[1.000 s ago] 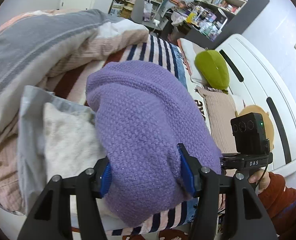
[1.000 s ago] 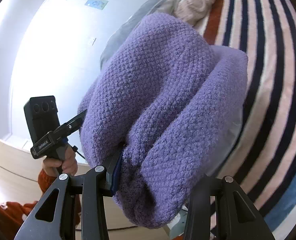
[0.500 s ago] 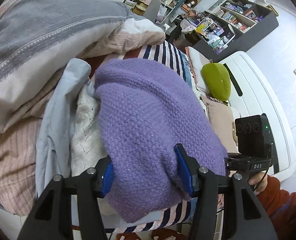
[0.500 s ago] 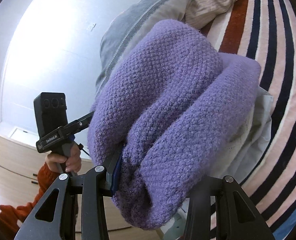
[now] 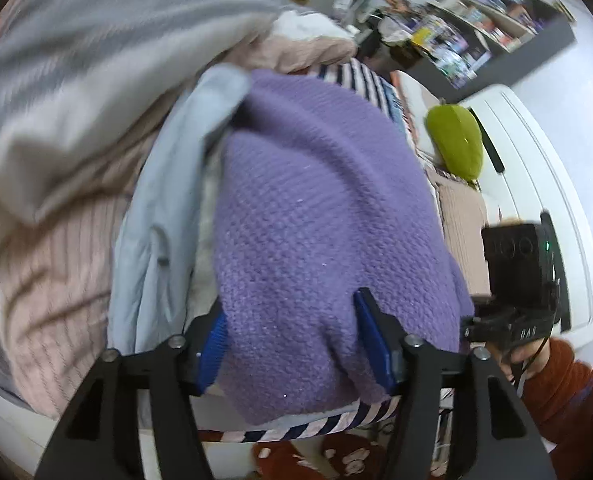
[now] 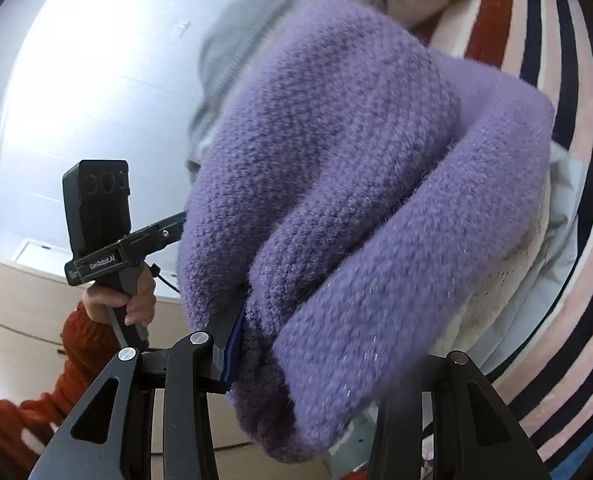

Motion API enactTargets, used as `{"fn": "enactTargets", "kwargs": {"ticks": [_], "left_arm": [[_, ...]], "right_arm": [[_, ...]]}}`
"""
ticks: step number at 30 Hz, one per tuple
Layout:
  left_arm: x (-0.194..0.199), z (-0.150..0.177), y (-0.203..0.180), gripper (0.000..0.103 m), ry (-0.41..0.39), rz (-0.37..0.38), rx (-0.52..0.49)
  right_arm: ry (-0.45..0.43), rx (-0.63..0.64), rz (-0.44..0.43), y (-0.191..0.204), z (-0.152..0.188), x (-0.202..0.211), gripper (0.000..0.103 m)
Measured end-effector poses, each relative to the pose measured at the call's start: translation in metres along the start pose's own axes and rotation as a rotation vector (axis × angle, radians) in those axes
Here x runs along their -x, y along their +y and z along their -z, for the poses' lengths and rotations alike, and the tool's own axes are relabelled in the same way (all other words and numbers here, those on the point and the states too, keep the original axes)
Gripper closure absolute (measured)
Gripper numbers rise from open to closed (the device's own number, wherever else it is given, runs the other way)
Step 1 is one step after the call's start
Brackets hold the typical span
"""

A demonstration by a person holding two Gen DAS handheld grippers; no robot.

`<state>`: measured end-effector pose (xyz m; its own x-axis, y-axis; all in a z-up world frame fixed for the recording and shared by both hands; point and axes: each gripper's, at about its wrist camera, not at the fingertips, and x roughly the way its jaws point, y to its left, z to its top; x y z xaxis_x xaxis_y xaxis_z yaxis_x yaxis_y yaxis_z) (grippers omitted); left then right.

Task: Fold large clothes
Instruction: 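Carry the bundle with both grippers onto the pile of clothes, then open both grippers and release the bundle on the clothes pile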

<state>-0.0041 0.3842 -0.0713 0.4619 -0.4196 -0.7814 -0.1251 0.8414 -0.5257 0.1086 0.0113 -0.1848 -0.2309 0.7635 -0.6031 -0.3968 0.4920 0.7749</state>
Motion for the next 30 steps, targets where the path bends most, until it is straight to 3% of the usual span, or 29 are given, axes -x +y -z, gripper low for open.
{"fn": "enactTargets", "kwargs": {"ticks": [7,14,23,30], "left_arm": [[0.010,0.006,0.001,0.034,-0.043,-0.028,0.026],[0.029,0.004,-0.023,0.018,-0.125,-0.102,-0.001],[0.065,0.020,-0.058,0.018,-0.240,-0.254,-0.029],[0.085,0.042,-0.114,0.018,-0.338,-0.307,-0.045]], "right_arm": [[0.013,0.015,-0.006,-0.006,-0.004,-0.012,0.063],[0.004,0.017,0.073,-0.028,-0.016,-0.002,0.044],[-0.024,0.038,0.109,-0.050,-0.016,0.015,0.044],[-0.073,0.125,0.122,-0.055,-0.012,0.047,0.039]]}}
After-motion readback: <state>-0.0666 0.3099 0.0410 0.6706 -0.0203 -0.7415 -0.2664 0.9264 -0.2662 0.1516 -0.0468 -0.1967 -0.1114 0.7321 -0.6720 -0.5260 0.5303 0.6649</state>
